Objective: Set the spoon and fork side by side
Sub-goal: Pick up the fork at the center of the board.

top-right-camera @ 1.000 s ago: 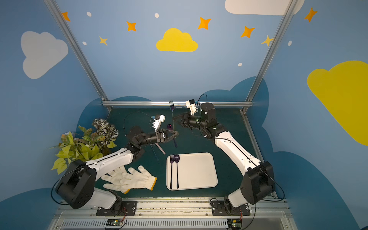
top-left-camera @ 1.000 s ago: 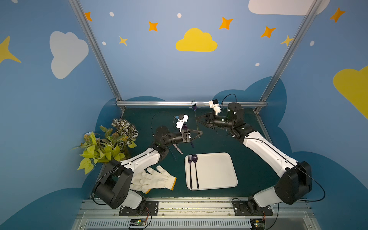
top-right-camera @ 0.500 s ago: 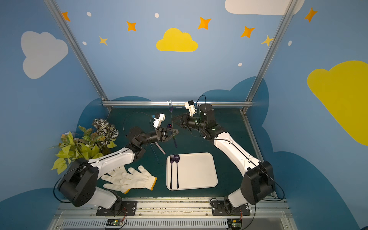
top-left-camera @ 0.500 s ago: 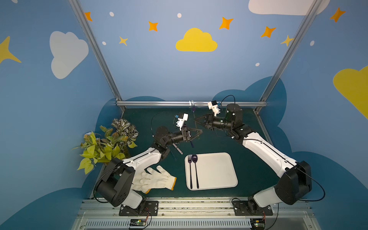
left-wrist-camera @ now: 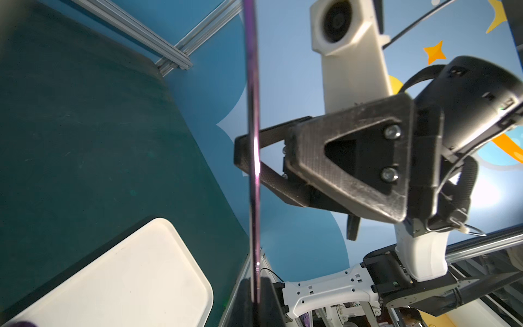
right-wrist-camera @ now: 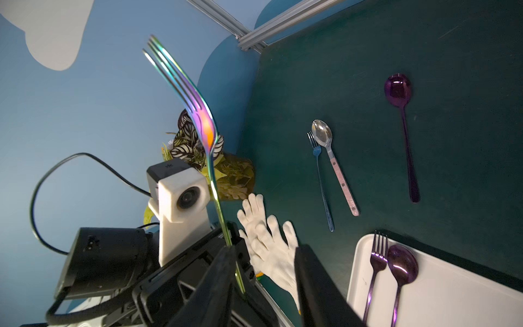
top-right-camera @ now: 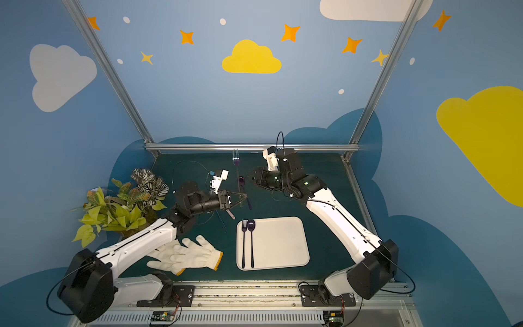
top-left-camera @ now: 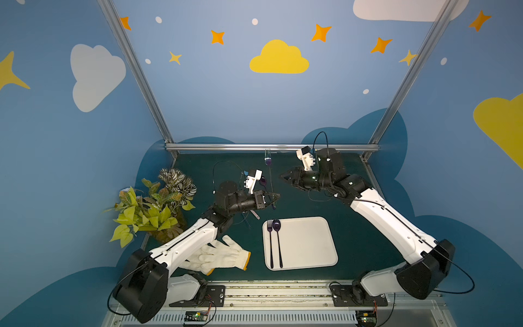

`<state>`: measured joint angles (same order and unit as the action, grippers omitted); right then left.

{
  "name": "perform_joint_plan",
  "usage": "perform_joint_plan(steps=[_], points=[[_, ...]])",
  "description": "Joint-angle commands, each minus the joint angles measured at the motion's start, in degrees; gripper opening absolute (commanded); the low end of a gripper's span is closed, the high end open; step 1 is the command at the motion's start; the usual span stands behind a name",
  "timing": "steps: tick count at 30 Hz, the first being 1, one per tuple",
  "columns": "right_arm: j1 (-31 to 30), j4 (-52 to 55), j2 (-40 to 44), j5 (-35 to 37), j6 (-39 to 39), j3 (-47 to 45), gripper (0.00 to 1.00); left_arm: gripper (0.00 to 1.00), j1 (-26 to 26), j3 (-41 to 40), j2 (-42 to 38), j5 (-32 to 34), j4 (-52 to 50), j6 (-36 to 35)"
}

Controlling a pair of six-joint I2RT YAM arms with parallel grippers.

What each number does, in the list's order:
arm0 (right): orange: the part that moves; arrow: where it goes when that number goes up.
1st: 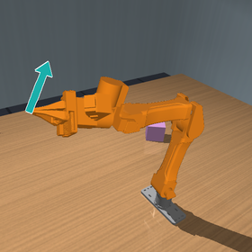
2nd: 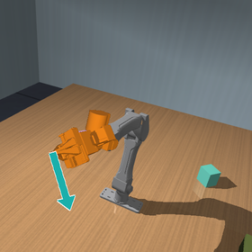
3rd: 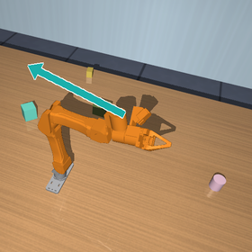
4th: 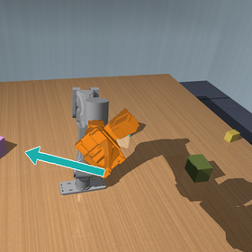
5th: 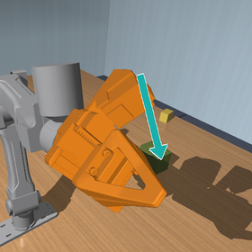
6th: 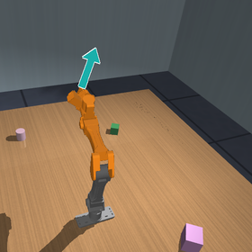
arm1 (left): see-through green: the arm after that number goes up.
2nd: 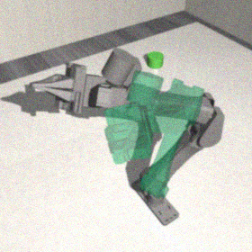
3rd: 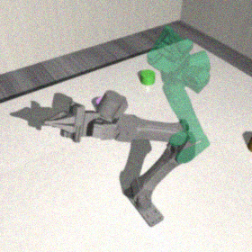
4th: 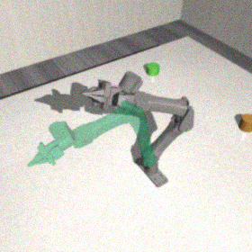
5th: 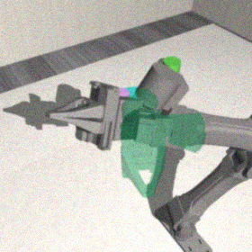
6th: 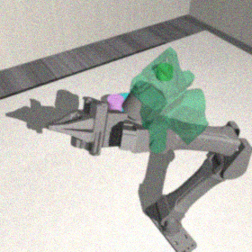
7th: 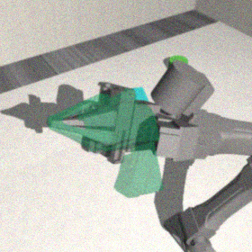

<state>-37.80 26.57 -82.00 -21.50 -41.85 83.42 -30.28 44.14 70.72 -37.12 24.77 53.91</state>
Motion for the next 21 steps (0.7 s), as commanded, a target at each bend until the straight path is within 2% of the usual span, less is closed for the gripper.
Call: perform_joint_plan(steps=[1,9,17,21], points=[[-2.7,7.8,0.1,6.4,5.5,2.6,0.4,0.02,-0.1,0.3,-1.0,2.3,-12.1,-7.7],[-7.4,7.4,-6.1,7.8,7.2,8.7,0.42,0.02,-0.3,0.1,-0.9,0.9,-12.5,-7.3],[-7.5,7.4,-8.8,10.9,5.1,9.2,0.39,0.02,-0.3,-0.5,-1.6,0.6,-12.7,-7.4],[-7.5,7.4,-11.0,10.1,5.4,11.1,0.34,0.02,-0.3,-0.7,-1.4,0.2,-12.5,-7.4]])
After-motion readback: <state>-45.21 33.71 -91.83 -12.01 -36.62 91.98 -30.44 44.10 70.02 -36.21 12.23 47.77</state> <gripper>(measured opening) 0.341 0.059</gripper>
